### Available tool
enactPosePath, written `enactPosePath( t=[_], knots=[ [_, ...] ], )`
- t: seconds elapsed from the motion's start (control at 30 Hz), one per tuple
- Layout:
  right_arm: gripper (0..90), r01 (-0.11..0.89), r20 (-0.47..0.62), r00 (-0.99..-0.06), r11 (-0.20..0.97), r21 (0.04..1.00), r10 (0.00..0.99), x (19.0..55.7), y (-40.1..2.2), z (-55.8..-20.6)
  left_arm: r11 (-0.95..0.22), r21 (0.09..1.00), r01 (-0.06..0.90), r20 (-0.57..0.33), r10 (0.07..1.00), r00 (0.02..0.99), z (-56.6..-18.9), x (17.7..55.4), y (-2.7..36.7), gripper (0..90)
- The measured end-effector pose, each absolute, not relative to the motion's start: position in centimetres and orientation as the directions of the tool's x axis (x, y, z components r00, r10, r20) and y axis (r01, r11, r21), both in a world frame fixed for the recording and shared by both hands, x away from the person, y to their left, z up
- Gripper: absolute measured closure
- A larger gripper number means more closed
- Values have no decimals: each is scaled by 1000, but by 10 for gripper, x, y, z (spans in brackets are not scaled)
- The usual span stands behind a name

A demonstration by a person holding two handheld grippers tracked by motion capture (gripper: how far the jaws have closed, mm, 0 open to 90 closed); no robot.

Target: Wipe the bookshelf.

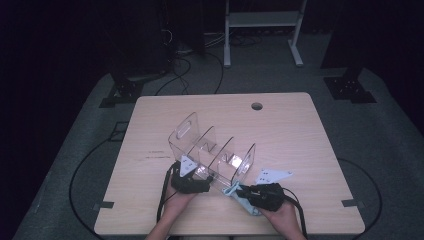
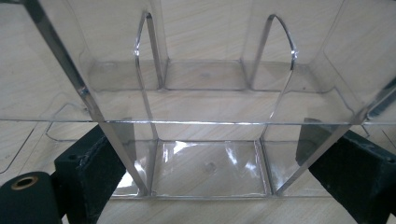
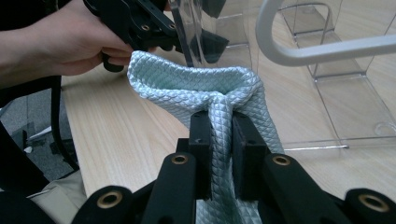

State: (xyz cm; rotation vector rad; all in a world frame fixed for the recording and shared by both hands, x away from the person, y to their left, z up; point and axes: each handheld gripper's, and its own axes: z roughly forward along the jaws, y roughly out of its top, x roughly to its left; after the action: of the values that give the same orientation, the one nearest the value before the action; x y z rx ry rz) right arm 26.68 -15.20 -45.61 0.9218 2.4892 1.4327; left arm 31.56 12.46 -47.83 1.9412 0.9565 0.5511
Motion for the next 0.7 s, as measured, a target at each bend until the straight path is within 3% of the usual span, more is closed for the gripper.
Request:
enactPosePath(
  t=[0.7],
  knots=[
    [798, 548, 255, -708, 283, 787, 659, 292, -202, -460, -367, 867, 336, 39, 724, 689, -476, 303, 106, 69]
  ],
)
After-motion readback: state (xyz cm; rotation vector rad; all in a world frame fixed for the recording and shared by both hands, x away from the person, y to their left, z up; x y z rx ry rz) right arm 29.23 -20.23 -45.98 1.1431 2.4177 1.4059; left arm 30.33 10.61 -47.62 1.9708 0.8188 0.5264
